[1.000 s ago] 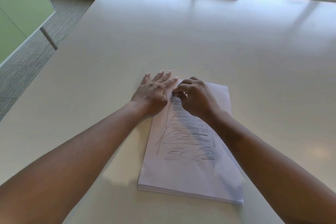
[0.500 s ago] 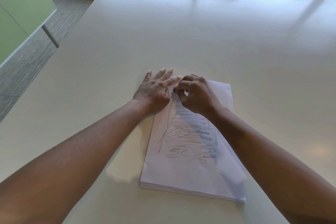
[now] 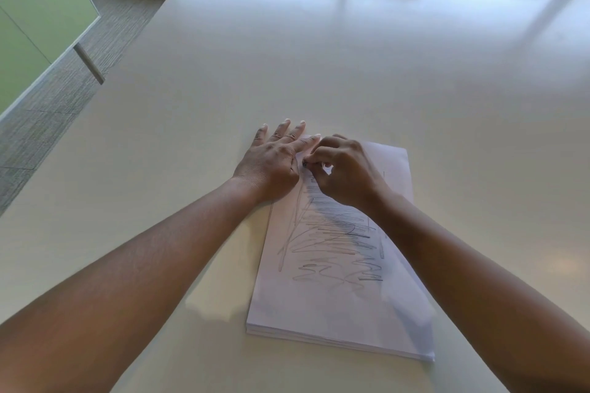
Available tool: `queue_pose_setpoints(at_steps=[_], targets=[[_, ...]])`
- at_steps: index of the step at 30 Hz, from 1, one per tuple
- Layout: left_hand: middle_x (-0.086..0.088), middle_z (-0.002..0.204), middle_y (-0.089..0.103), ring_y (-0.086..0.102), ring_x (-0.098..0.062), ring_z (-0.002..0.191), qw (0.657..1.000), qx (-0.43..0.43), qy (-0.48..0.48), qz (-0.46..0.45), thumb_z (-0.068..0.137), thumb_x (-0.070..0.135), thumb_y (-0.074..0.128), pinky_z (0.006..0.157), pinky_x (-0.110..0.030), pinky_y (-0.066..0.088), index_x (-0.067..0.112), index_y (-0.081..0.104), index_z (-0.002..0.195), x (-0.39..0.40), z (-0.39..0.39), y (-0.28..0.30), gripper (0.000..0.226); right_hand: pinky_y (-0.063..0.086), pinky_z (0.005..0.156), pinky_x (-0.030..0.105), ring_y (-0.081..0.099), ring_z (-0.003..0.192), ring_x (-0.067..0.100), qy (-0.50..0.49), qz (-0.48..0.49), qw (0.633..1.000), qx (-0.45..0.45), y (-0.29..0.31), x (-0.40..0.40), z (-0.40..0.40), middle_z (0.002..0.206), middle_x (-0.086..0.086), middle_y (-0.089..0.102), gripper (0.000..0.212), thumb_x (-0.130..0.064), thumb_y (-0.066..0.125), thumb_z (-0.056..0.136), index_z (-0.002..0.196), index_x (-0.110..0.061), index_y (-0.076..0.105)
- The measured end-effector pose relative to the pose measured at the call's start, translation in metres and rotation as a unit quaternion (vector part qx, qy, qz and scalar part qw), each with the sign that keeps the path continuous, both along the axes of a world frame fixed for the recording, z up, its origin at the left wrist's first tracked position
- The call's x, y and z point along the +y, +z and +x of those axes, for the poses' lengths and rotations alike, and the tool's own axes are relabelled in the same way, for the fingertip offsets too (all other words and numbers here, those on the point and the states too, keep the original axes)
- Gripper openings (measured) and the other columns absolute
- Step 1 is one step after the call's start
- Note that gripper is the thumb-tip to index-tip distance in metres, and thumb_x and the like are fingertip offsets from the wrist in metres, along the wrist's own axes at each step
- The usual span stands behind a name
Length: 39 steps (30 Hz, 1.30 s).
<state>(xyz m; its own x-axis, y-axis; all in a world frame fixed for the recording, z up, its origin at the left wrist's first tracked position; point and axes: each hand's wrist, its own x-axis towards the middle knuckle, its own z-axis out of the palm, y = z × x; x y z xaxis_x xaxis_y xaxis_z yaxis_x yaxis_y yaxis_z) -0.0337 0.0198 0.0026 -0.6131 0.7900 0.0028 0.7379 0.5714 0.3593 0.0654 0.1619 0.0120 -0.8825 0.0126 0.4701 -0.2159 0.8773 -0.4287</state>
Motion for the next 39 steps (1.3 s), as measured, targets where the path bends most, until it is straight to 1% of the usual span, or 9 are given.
queue_pose_setpoints(at_steps=[5,12,17,22,25,30,36,38,39], targets=[[0.010,0.172,0.010,-0.001,-0.010,0.159,1.000,-0.005,-0.001,-0.006,0.086,0.027,0.016,0.128,-0.044,-0.006,0.042,0.025,0.161,0.000,0.001,0.001,0.077,0.050,0.061,0.029,0.059,0.068,0.021,0.049,0.015,0.998,-0.025,0.000,0.000,0.010,0.075,0.004,0.069,0.011,-0.002,0.071,0.080,0.081,-0.010,0.078],[0.008,0.172,0.012,0.001,-0.012,0.159,1.000,0.003,-0.002,-0.001,0.100,0.020,0.024,0.129,-0.045,-0.003,0.039,0.023,0.161,0.000,-0.001,-0.002,0.063,0.051,0.062,0.030,0.057,0.067,0.020,-0.012,-0.004,1.000,0.012,-0.001,0.000,-0.002,0.074,0.004,0.069,0.011,-0.001,0.071,0.079,0.076,-0.008,0.077],[0.009,0.172,0.009,-0.001,-0.012,0.159,1.000,-0.001,-0.003,-0.013,0.088,0.031,0.017,0.128,-0.045,-0.005,0.042,0.024,0.161,0.001,0.000,0.000,0.074,0.050,0.063,0.026,0.059,0.068,0.020,0.057,0.003,0.998,-0.016,-0.002,0.000,0.010,0.075,0.004,0.070,0.009,-0.004,0.072,0.082,0.082,-0.009,0.079],[0.009,0.172,0.009,-0.001,-0.012,0.159,1.000,0.001,-0.003,-0.008,0.093,0.029,0.015,0.129,-0.045,-0.004,0.040,0.022,0.161,0.000,0.001,0.000,0.069,0.052,0.062,0.033,0.057,0.069,0.021,0.010,-0.004,1.000,0.014,-0.004,0.002,0.000,0.077,0.003,0.070,0.009,-0.002,0.072,0.081,0.078,-0.008,0.077],[0.009,0.172,0.011,0.000,-0.012,0.159,1.000,0.004,-0.004,-0.003,0.096,0.026,0.018,0.129,-0.046,-0.004,0.039,0.023,0.161,0.000,0.000,-0.001,0.066,0.051,0.063,0.031,0.057,0.070,0.019,0.000,-0.016,1.000,0.019,-0.006,0.000,0.000,0.077,0.003,0.070,0.008,-0.003,0.072,0.081,0.078,-0.009,0.078],[0.008,0.172,0.010,-0.001,-0.012,0.159,1.000,0.006,-0.006,-0.004,0.097,0.024,0.024,0.128,-0.046,-0.004,0.041,0.024,0.161,0.000,-0.002,-0.002,0.066,0.048,0.065,0.021,0.060,0.069,0.020,0.071,-0.001,0.997,-0.009,0.001,0.005,0.005,0.076,0.003,0.072,0.008,-0.002,0.074,0.081,0.083,-0.007,0.079],[0.008,0.172,0.011,-0.002,-0.012,0.159,1.000,0.003,-0.002,-0.005,0.101,0.016,0.029,0.128,-0.045,-0.005,0.037,0.022,0.162,0.000,0.000,0.000,0.065,0.052,0.063,0.032,0.059,0.068,0.020,0.008,0.000,1.000,0.011,-0.001,0.008,-0.005,0.078,0.004,0.072,0.008,-0.002,0.074,0.080,0.082,-0.008,0.079],[0.008,0.172,0.010,-0.002,-0.012,0.159,1.000,0.000,-0.003,-0.009,0.098,0.022,0.023,0.128,-0.045,-0.005,0.037,0.022,0.162,0.000,0.000,0.001,0.065,0.052,0.064,0.027,0.060,0.069,0.020,0.034,0.003,0.999,0.003,0.001,0.008,-0.004,0.078,0.003,0.072,0.008,-0.002,0.074,0.080,0.082,-0.007,0.079],[0.008,0.172,0.010,-0.002,-0.012,0.159,1.000,-0.003,-0.004,-0.010,0.095,0.027,0.019,0.128,-0.045,-0.005,0.038,0.022,0.161,0.000,0.000,0.002,0.068,0.050,0.066,0.021,0.060,0.069,0.019,0.057,0.003,0.998,-0.005,0.003,0.008,-0.002,0.078,0.003,0.072,0.007,-0.001,0.075,0.080,0.082,-0.007,0.079]])
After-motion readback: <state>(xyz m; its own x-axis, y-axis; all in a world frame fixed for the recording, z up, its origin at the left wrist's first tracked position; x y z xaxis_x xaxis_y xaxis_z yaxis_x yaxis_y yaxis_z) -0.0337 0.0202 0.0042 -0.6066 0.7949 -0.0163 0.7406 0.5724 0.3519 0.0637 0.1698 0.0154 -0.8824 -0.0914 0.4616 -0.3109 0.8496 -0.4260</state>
